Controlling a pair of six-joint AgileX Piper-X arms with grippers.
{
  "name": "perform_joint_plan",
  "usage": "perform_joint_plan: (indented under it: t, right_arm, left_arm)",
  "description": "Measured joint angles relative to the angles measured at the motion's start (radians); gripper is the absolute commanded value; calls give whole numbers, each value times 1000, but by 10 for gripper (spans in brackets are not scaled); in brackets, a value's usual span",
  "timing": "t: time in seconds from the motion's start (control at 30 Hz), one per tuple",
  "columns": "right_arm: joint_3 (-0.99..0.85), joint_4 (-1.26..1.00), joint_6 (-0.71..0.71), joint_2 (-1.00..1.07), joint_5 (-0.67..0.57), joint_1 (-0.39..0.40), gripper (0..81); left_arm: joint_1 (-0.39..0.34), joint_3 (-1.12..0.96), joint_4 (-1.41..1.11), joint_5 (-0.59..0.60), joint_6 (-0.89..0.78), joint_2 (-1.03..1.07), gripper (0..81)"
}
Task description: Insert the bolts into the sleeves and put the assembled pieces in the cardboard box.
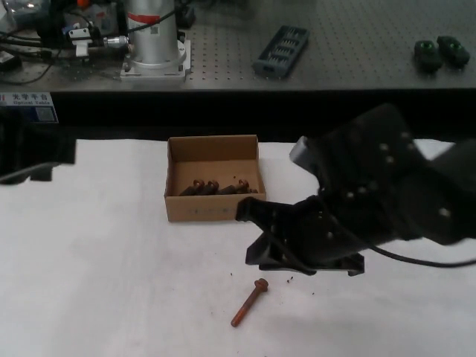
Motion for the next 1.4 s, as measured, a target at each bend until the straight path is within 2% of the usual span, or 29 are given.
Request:
perform_joint_plan:
  t: [0.17,0.57,0.7,0.97,1.23,1.4]
  right_arm:
    - [-116,52,137,170,102,0,152]
    - [-182,132,319,242,124,0,162]
    - [-206,177,333,242,119,0,228]
    - [-299,309,312,216,161,0,226]
    - [-313,401,338,188,183,0,228]
    - [-313,413,401,188,186,0,321]
  left_arm:
    - [0,51,-29,-14,-19,-86,70]
    - [0,65,-27,-52,-21,-206,70]
    - [0,65,-19,-44,-21,-208,70]
    - [0,65,-7,-22,-7,-208,70]
    - [0,65,-7,-22,-7,-208,70]
    - [0,65,-6,-22,-7,-208,70]
